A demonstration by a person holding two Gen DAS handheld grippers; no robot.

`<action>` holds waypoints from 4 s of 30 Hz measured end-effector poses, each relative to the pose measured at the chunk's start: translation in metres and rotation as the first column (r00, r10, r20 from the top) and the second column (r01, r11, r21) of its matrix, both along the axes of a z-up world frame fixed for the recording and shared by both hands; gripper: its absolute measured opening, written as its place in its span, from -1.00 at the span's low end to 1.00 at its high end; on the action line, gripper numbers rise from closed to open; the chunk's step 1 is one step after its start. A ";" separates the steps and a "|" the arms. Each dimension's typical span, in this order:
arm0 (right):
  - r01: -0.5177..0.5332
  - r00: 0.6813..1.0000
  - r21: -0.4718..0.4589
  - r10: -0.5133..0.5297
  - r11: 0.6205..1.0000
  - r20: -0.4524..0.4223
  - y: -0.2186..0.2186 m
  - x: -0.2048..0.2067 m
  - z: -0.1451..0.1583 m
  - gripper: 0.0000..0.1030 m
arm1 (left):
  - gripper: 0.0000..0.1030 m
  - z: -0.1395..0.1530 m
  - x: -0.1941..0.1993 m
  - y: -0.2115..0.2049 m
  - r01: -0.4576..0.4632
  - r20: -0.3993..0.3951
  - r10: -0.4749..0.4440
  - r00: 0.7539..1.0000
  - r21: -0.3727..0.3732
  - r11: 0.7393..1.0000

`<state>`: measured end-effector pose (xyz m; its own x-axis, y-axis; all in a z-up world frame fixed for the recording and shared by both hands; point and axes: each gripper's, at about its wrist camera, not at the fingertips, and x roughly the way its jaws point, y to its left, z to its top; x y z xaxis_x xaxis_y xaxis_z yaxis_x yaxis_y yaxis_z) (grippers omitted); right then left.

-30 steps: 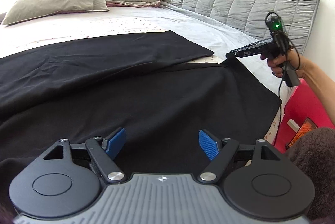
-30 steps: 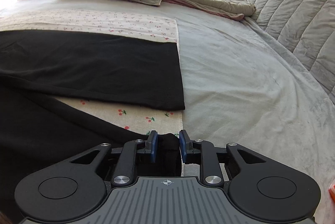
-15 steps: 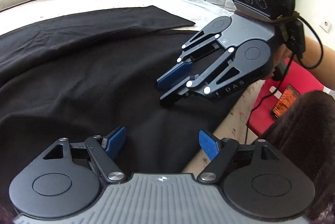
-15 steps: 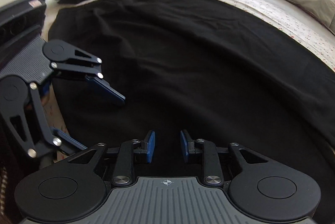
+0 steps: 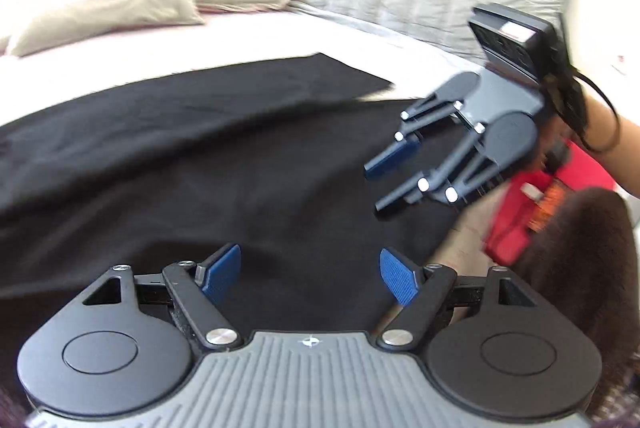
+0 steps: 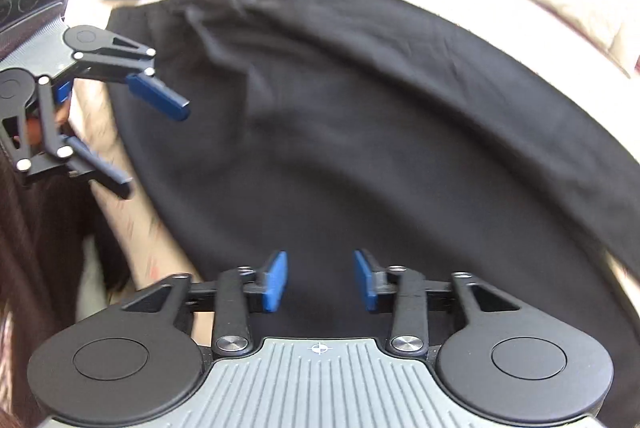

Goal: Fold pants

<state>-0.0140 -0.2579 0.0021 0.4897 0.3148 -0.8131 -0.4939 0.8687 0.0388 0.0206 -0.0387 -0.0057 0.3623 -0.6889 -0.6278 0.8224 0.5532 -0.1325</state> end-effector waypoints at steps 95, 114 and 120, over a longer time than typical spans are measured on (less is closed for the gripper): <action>0.091 0.995 0.058 -0.088 0.994 -0.052 0.036 0.415 -0.035 -0.56 | 0.99 0.007 0.212 0.069 -0.779 -0.031 0.787 0.617 0.117 0.616; 0.011 0.969 0.015 -0.015 1.000 0.245 0.063 0.257 0.036 -0.99 | 0.61 0.012 0.206 0.074 -0.747 -0.208 0.718 0.664 -0.142 0.649; -0.013 0.969 -0.033 0.020 0.999 0.245 0.080 0.220 0.011 -0.99 | 0.47 -0.001 0.213 0.064 -0.743 -0.302 0.682 0.666 -0.183 0.644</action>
